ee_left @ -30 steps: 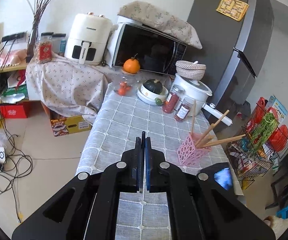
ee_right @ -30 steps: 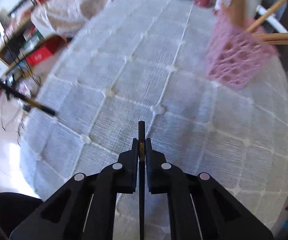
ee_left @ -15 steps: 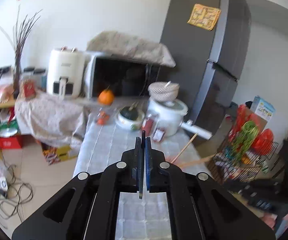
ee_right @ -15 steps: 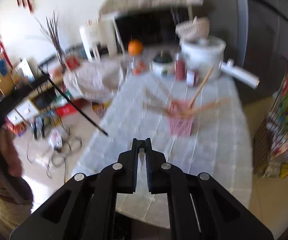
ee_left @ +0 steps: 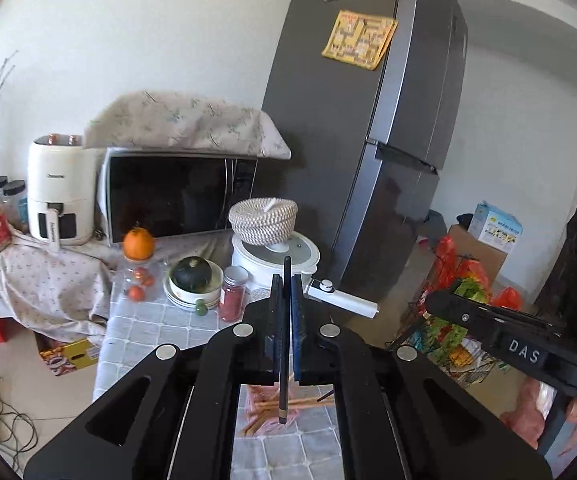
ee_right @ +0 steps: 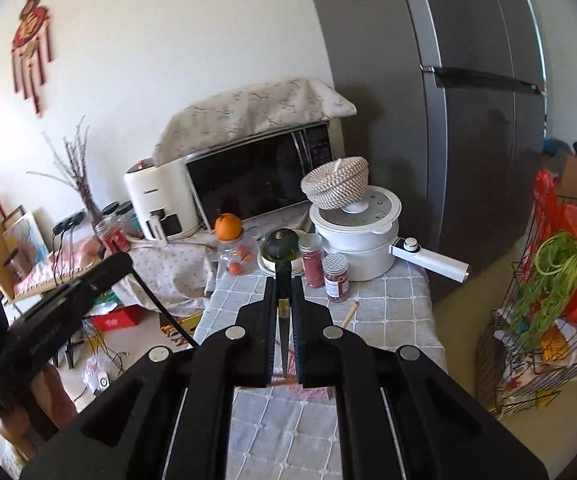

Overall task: Organize utensils
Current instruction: 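Lower the black chopstick into the pink holder and open the left gripper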

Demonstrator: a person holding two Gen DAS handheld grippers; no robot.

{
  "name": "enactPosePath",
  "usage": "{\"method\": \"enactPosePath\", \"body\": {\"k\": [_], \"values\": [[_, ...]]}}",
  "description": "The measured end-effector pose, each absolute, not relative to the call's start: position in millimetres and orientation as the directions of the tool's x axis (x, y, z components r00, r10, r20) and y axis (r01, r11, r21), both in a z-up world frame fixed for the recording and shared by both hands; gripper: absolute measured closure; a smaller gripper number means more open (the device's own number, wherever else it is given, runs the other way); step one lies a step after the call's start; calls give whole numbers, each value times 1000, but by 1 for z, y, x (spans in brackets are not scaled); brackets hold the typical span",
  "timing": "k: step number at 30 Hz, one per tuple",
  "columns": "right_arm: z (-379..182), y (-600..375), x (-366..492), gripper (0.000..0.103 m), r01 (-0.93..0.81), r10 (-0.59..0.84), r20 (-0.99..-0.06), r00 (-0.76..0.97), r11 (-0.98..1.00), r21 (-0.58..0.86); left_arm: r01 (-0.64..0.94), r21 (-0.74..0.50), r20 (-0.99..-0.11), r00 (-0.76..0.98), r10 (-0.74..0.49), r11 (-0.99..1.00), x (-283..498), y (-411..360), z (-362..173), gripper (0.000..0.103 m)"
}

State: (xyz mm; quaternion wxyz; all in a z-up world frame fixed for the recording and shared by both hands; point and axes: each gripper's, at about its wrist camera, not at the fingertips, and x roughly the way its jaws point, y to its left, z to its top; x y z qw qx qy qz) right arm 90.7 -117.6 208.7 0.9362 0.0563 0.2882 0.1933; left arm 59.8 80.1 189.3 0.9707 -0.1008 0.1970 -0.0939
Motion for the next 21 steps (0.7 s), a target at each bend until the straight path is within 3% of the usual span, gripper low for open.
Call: {"method": "enactPosePath", "body": {"k": [10,21], "values": [[139,-123,152,96,-289,372,-570,733,928,234,69,-220,-547,817,-182,973,142,50,86,98],[125,-110,162,96,-305,374,-579,724,927,218,56,-299,-434,881,-188,953,106,81,113,72]]}}
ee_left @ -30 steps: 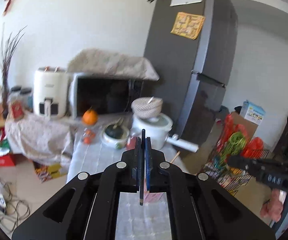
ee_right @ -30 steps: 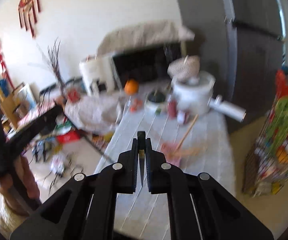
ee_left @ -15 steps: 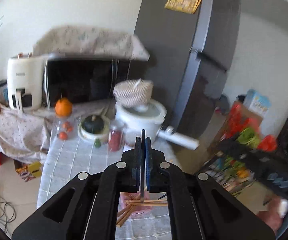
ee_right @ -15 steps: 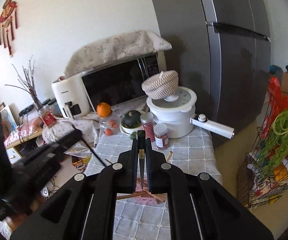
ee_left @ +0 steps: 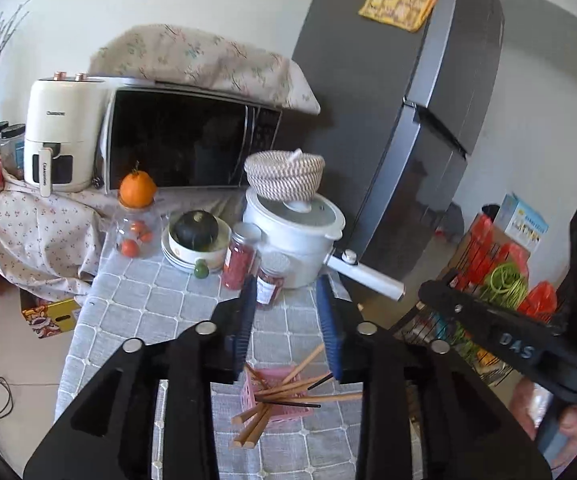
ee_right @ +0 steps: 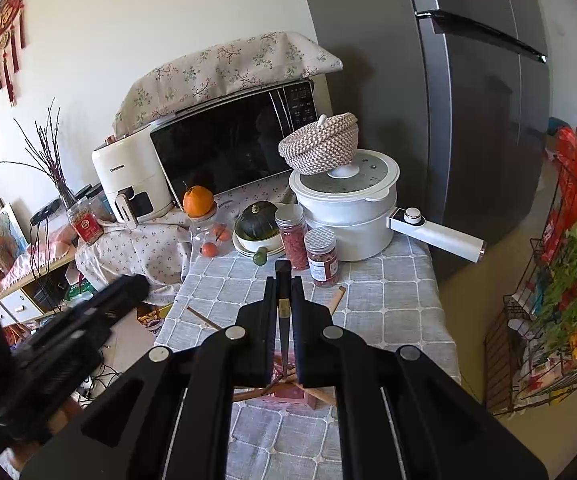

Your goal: Organize utensils

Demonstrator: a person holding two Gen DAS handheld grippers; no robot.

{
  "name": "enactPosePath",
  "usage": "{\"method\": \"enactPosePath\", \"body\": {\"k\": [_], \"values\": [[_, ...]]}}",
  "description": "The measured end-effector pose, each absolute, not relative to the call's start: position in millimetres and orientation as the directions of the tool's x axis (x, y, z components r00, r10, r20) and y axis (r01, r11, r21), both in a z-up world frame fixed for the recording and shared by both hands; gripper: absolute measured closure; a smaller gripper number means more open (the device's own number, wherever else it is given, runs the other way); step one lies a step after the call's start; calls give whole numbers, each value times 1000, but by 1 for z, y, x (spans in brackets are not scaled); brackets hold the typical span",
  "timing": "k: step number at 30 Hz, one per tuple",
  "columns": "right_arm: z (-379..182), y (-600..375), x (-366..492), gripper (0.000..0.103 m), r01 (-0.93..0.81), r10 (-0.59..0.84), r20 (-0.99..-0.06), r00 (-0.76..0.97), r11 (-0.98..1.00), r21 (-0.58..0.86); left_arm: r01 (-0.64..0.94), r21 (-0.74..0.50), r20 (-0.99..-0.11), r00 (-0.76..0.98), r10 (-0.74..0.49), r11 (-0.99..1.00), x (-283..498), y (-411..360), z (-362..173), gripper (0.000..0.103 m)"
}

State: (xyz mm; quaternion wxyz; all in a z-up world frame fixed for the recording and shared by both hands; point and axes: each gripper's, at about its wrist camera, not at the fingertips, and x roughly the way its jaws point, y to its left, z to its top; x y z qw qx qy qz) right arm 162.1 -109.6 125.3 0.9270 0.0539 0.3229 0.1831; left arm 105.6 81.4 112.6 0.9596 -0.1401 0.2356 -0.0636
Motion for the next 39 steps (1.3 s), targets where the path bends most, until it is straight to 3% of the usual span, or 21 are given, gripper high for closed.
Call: {"method": "enactPosePath", "body": {"k": [7,13,15,18,22,24,28,32,37,39], "values": [[124,-93,172,96,-311,372,-580,725,928,206,30,-289,-467,868,-169,957,110,93,101,71],[98,-78,172,90,-331,378,-606,700,923,194,-4,-278,-480,867,-135,961,106,100,94,63],[95,-79,168,90,-329,380,-607,698,923,200,-19,-263,-465,879,-109,965,98,100,98,57],[100,-87,149,89,-309,367,-584,724,929,201,-38,-251,-437,896,-78,967,86,97,105,38],[104,-101,111,68,-242,276,-526,804,961,134,-78,-180,-413,911,-3,981,62,77,108,16],[101,-109,87,63,-192,214,-493,844,977,96,-105,-145,-407,913,37,984,50,65,105,7],[89,-120,54,54,-109,116,-475,872,993,44,-177,-72,-410,902,132,982,26,45,89,7],[70,-134,24,35,-5,13,-459,888,1000,17,-203,-12,-394,901,182,979,5,31,72,7],[46,-144,-9,8,107,-110,-408,906,994,-31,-162,-44,-365,921,135,986,-16,23,52,7],[39,-151,-19,6,159,-158,-381,911,987,-27,-184,-73,-337,930,149,980,-21,24,47,7]]}}
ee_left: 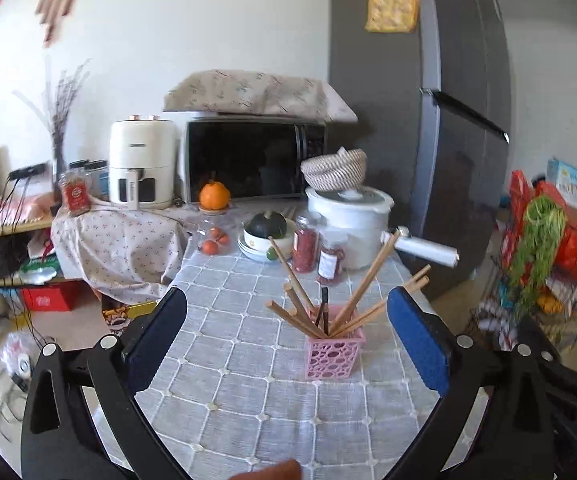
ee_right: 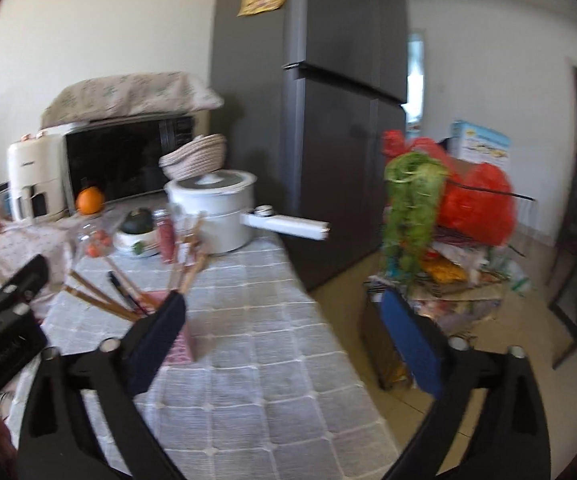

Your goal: Organize utensils

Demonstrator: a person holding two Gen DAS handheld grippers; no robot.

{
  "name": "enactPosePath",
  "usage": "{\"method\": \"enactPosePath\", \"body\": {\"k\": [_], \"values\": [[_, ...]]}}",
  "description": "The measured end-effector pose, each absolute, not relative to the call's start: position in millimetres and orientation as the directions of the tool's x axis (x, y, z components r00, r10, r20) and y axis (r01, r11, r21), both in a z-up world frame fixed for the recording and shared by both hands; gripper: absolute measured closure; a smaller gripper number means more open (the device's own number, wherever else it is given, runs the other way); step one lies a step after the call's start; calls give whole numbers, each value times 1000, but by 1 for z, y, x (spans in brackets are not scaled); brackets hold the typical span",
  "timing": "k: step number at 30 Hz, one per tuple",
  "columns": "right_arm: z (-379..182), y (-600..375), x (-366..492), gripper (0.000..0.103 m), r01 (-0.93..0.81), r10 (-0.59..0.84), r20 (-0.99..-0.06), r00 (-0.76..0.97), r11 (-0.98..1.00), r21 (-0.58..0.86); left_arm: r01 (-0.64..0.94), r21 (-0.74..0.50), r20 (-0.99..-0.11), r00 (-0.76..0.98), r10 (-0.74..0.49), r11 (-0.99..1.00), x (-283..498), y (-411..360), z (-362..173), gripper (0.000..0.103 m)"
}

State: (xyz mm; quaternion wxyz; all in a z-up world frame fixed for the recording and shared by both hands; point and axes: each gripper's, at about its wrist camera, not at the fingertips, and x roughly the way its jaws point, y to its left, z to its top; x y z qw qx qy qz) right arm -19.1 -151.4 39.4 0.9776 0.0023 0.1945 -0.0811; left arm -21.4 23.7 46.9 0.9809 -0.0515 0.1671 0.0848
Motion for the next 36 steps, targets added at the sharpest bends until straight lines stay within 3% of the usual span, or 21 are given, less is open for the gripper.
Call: {"method": "enactPosePath", "body": {"k": [6,15,36], "values": [[21,-167,-30,6,274,-276,-357,893,960,-57,-125,0,-402,908,115,992,-15,9,30,7],[1,-181,-20,6,264,-243,-440,865,964,-12,-119,15,-454,884,113,993,-3,4,11,7],[-11,-196,-11,6,286,-236,-487,841,958,29,-96,25,-496,863,95,995,2,-5,1,7]]}}
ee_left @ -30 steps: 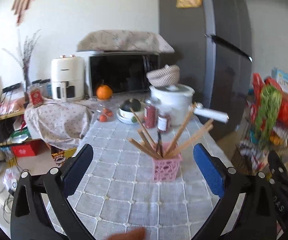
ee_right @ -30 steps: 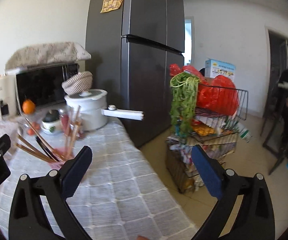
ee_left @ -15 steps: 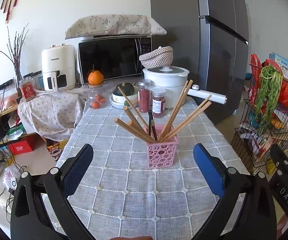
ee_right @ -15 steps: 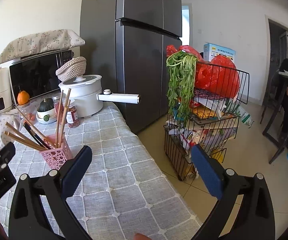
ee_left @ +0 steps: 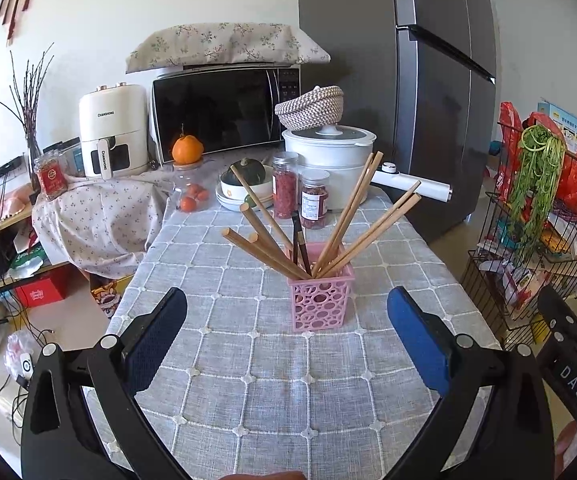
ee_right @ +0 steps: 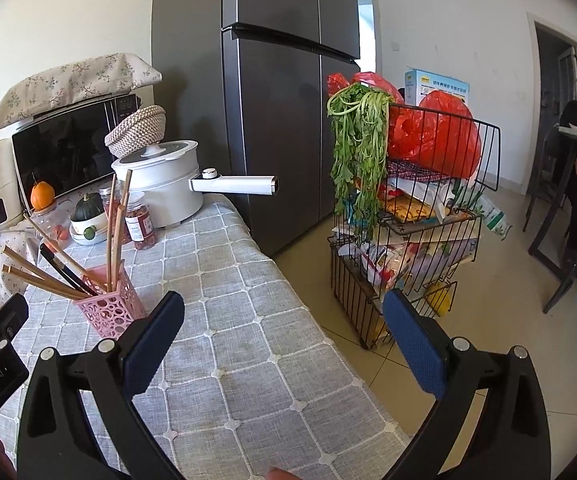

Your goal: Organize utensils

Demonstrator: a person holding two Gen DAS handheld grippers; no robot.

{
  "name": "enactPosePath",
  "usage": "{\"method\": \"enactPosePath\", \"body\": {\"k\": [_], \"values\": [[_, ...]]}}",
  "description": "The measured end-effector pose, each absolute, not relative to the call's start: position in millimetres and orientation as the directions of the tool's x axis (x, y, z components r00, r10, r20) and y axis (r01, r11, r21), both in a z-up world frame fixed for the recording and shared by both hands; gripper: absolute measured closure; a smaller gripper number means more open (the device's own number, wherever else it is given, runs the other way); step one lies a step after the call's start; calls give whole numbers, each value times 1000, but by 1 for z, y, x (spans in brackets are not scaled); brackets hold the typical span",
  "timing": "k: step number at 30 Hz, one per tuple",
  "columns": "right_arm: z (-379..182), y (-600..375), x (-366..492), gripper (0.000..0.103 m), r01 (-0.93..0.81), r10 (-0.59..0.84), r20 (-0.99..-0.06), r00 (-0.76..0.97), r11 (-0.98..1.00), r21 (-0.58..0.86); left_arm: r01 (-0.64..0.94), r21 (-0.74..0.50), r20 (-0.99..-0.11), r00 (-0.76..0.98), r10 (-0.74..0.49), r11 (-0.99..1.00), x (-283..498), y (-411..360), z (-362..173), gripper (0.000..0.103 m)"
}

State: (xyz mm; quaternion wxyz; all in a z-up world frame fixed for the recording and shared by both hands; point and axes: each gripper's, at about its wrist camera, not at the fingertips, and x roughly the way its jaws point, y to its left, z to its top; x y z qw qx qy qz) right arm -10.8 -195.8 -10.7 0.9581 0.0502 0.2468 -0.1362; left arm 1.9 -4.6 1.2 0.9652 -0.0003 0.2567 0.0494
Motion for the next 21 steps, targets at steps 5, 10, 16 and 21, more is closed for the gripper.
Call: {"method": "enactPosePath", "body": {"k": [5,10,16,21], "values": [[-12,-194,-9,6,276,-227,-495,839,961,26,-99,22,-502,859,97,995,2,-5,-2,7],[-13,-194,-9,6,273,-225,-496,838,962,26,-99,24,-509,855,97,995,2,-7,-2,7],[-13,-192,-9,6,272,-225,-496,839,962,24,-98,27,-514,852,97,995,2,-7,-2,7],[-13,-192,-9,6,271,-223,-499,838,962,25,-95,29,-516,851,97,995,2,-7,-2,7]]}}
